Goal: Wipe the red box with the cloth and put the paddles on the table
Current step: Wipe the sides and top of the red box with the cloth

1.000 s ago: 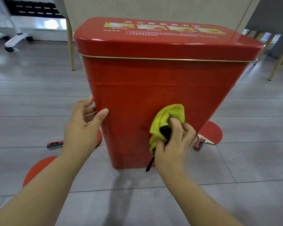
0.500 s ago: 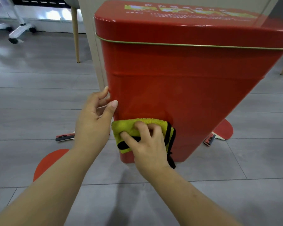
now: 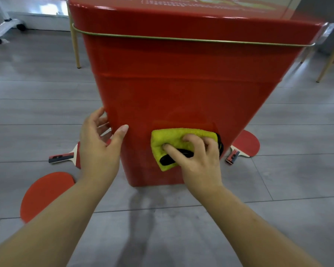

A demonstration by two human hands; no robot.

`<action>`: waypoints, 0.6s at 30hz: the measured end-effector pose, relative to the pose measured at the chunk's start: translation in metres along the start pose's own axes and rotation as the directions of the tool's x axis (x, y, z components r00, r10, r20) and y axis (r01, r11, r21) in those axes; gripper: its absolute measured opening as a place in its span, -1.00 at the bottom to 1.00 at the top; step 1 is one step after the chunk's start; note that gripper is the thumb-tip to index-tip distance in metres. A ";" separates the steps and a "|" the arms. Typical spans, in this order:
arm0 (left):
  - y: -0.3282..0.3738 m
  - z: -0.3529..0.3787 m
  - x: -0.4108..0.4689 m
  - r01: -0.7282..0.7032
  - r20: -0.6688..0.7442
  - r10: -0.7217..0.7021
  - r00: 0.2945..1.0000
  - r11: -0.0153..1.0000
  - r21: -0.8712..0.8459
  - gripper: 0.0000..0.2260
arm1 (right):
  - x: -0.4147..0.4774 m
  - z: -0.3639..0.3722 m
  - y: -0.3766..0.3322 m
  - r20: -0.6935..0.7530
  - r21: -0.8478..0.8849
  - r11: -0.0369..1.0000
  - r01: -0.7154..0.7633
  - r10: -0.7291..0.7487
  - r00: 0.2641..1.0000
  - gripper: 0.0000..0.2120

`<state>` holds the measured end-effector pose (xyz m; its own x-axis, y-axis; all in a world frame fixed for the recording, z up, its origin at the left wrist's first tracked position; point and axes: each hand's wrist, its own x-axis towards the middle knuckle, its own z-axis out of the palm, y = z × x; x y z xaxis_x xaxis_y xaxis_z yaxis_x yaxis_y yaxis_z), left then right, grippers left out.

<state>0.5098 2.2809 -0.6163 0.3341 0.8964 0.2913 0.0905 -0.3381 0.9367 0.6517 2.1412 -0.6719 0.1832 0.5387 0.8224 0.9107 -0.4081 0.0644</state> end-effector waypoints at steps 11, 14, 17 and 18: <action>-0.009 0.013 -0.007 0.104 -0.070 -0.095 0.993 0.985 0.141 -0.59 | -0.043 -0.021 0.069 0.192 0.132 0.889 -0.439 0.411 0.891 -0.31; -0.009 0.013 -0.007 0.115 -0.078 -0.103 0.992 0.979 0.166 -0.59 | -0.046 -0.021 0.060 0.257 0.302 0.751 -0.588 0.529 0.808 -0.34; -0.007 0.011 -0.006 0.115 -0.064 -0.106 0.992 0.980 0.164 -0.61 | -0.045 -0.013 0.044 0.254 0.364 0.597 -0.714 0.674 0.693 -0.33; -0.007 0.010 -0.006 0.117 -0.060 -0.109 0.992 0.980 0.159 -0.62 | -0.044 -0.010 0.039 0.252 0.373 0.566 -0.735 0.701 0.668 -0.34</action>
<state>0.5166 2.2748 -0.6267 0.2653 0.9434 0.1989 0.2773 -0.2722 0.9214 0.6755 2.0940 -0.7003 0.8536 0.2592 0.4518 0.5192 -0.3522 -0.7787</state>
